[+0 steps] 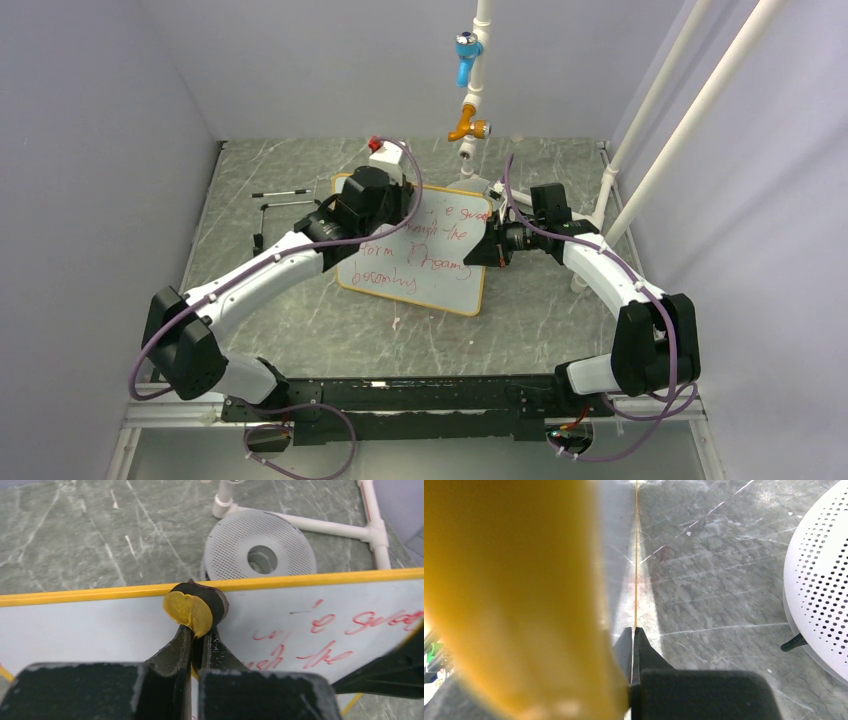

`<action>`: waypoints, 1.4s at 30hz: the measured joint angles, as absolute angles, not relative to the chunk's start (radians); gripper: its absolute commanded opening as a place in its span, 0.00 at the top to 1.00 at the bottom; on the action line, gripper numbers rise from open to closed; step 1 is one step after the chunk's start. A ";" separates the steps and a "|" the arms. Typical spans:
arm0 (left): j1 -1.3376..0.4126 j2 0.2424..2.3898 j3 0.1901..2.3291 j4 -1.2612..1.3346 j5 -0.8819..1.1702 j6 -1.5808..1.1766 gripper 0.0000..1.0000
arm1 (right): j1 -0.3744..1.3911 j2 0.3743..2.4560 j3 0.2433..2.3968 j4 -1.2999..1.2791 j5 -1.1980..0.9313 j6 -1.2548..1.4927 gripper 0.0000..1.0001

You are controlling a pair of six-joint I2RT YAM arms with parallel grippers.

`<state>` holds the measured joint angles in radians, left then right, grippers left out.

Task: Erase the whiteboard
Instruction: Erase the whiteboard using the whiteboard.

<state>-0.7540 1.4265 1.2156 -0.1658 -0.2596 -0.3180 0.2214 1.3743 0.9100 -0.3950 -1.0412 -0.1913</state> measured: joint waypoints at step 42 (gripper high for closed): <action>-0.879 1.467 1.237 -0.161 -0.248 -0.346 1.00 | 0.221 1.372 0.910 -0.397 -1.042 -0.217 1.00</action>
<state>-0.8795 1.4673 1.2373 -0.1608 -0.2481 -0.3462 0.2214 1.3724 0.9100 -0.3969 -1.0420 -0.2173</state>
